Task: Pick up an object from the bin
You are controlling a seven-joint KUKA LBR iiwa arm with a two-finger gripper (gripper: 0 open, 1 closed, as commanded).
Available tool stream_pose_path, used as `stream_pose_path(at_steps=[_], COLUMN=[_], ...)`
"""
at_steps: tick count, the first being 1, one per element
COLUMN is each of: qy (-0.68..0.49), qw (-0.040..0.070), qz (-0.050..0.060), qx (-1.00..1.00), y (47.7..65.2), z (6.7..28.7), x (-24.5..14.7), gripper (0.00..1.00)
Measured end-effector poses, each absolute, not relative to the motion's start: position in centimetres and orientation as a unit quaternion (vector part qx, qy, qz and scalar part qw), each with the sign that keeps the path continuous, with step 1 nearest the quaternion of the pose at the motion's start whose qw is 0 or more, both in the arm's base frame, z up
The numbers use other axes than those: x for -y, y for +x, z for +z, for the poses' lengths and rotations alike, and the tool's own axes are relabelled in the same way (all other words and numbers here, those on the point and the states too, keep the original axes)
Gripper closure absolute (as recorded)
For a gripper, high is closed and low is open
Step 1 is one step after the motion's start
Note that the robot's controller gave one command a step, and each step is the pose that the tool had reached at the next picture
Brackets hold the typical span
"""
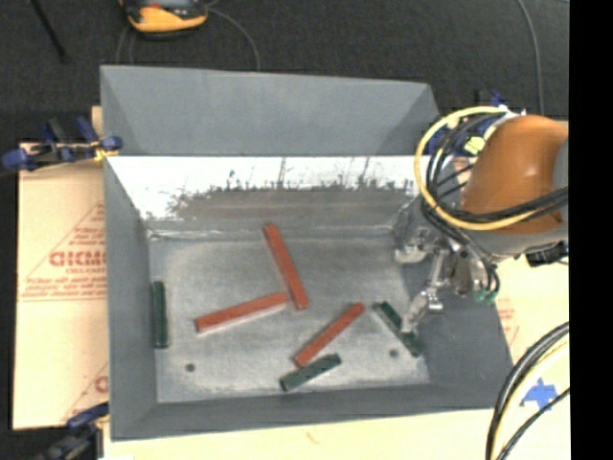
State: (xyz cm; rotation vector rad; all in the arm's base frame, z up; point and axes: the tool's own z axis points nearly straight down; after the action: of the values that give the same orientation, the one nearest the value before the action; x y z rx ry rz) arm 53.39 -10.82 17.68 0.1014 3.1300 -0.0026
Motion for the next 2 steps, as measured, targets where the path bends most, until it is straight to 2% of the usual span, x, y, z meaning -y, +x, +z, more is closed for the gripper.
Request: stream_pose_path(at_steps=[1, 2], qy=[0.001, -0.278], qw=[0.002, -0.003], qz=[-0.001, -0.003], qx=[-1.000, -0.961], y=[53.1, 55.9], z=[13.6, 7.9], x=[10.2, 9.9], gripper=[0.00, 1.00])
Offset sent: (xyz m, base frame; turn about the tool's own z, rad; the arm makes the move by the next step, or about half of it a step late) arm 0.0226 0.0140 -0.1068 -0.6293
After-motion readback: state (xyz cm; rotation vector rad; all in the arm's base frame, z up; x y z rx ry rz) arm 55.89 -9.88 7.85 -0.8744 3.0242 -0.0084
